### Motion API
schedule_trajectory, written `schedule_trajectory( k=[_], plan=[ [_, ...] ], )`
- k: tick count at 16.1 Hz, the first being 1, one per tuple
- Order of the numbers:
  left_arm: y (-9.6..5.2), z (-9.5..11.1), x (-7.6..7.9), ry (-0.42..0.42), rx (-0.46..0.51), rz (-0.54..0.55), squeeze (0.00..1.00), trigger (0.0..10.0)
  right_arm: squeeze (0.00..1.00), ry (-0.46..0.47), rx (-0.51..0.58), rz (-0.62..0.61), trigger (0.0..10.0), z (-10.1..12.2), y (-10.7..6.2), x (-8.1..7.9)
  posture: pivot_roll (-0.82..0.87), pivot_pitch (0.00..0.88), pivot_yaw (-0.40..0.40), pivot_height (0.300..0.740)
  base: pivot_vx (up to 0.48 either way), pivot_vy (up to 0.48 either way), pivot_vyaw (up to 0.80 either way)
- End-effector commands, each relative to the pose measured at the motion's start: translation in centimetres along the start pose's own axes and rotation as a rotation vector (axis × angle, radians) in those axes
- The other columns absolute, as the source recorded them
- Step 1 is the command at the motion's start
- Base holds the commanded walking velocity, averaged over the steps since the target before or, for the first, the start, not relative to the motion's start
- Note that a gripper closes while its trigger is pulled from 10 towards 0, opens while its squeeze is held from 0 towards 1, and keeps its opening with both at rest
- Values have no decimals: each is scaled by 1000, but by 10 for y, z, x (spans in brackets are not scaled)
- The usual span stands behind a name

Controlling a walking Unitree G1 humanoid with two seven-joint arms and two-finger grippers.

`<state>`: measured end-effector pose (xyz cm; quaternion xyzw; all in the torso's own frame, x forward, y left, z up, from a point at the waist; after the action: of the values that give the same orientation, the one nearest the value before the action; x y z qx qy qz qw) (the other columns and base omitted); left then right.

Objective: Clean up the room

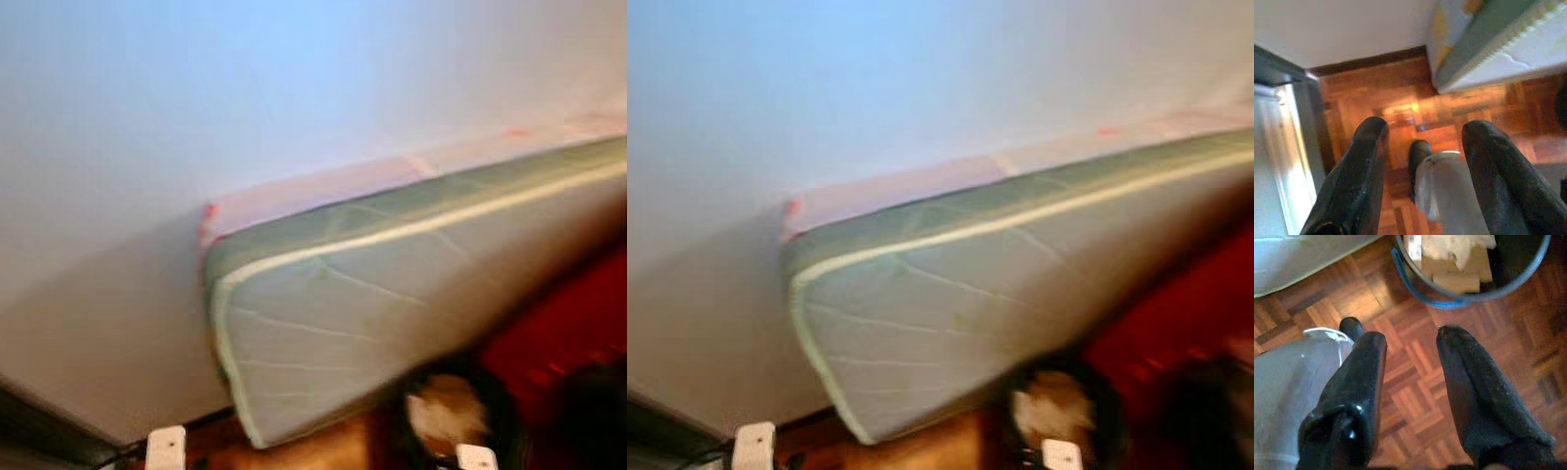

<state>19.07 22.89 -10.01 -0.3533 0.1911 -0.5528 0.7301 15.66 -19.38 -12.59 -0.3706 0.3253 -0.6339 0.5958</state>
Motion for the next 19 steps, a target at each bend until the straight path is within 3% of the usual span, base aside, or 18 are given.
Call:
schedule_trajectory(
  k=[1, 4, 9, 16, 19],
  plan=[
    [-17, -34, -47, 18, -174, 93, 0, 10000, 0, 33, 26, 131, 10000, 33, 6, -7, 155, 0, -14, 740, 0, 0, -781],
    [-19, -34, -52, 25, -178, 100, 0, 10000, 0, 39, 29, 133, 10000, 33, 6, -9, 149, 0, -4, 740, 0, 0, -781],
    [-19, -34, -53, 42, -177, 102, 0, 10000, 0, 58, 39, 125, 10000, 35, 6, -7, 140, 0, -13, 740, 0, 0, 0],
    [-20, -42, -47, 38, -194, 99, 0, 10000, 0, 31, 26, 102, 10000, 34, 6, -2, 132, 0, -27, 740, 0, -375, 0],
    [-19, -42, -43, 36, -190, 98, 0, 10000, 0, 28, 19, 101, 10000, 34, 6, -2, 131, 0, -26, 740, 0, -391, -662]
  ],
)
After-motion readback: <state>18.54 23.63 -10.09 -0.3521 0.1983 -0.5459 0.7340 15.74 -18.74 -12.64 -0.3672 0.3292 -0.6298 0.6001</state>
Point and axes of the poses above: a point about 5 cm out from each wrist's last joint towards the gripper, its own y axis pointing out of the wrist towards the gripper, its own z axis along the axis of the wrist's last joint, x = y × z, the point moved 3 cm from there along y, pointing out of the wrist towards the gripper, and after that the axes turned 10 degrees about -y, right-handed, at the moved point
